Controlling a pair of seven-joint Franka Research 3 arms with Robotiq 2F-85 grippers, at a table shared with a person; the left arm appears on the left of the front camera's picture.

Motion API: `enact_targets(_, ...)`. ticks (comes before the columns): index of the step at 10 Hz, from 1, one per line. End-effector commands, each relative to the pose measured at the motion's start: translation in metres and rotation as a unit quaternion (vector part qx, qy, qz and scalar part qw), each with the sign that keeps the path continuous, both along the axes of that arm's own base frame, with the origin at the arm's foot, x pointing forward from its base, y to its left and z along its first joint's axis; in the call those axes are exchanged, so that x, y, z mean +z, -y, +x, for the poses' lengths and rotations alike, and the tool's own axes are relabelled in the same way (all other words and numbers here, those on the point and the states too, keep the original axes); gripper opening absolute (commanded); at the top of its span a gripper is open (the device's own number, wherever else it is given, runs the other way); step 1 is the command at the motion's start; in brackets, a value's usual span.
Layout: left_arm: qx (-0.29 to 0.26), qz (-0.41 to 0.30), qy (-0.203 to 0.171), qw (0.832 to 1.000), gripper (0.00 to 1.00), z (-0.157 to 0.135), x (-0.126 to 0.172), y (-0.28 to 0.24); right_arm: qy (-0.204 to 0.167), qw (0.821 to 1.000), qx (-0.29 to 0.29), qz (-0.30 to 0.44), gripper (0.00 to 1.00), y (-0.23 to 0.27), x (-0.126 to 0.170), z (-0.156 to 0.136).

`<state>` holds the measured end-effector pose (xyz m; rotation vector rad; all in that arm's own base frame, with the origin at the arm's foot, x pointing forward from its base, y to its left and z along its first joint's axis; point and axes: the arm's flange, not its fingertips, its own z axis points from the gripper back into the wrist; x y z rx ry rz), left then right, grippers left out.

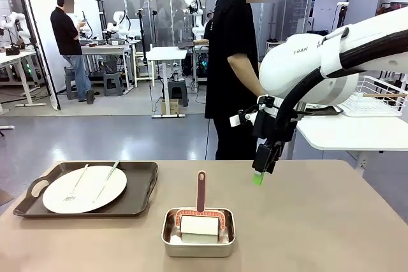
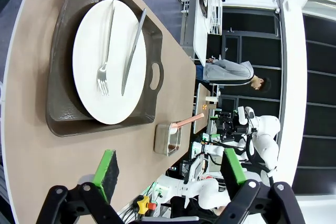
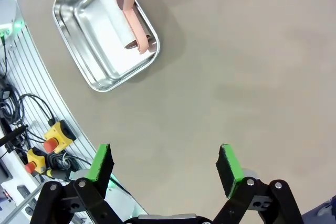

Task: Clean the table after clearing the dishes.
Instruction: When the left (or right) Handle tray is removed, use the left hand (or right hand) to clean the left (or right) side of the table with the Lint Roller.

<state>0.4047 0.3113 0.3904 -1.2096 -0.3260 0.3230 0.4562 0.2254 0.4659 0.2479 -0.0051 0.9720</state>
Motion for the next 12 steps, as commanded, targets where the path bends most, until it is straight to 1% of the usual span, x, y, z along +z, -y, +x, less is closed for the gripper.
enact_targets(1, 0.001, -0.001, 0.001, 1.0, 1.0, -0.003, 0.0, -0.001, 0.001, 1.0, -0.003, 0.0, 1.0, 0.004, 0.001, 0.004)
enact_targets(7, 0.001, -0.001, 0.001, 1.0, 1.0, -0.003, 0.0, -0.001, 0.0, 1.0, -0.005, 0.001, 1.0, 0.005, 0.0, 0.003)
enact_targets(8, 0.001, -0.001, 0.001, 1.0, 1.0, -0.003, 0.0, -0.001, 0.018, 1.0, 0.018, 0.004, 1.0, -0.01, 0.008, 0.01)
enact_targets(10, 0.001, -0.001, 0.001, 1.0, 1.0, -0.003, 0.0, -0.001, 0.021, 0.998, 0.056, -0.013, 1.0, -0.036, 0.009, 0.023)
enact_targets(12, 0.001, -0.001, 0.001, 1.0, 1.0, -0.003, 0.0, -0.001, 0.037, 0.992, 0.121, -0.032, 1.0, -0.069, 0.007, 0.037)
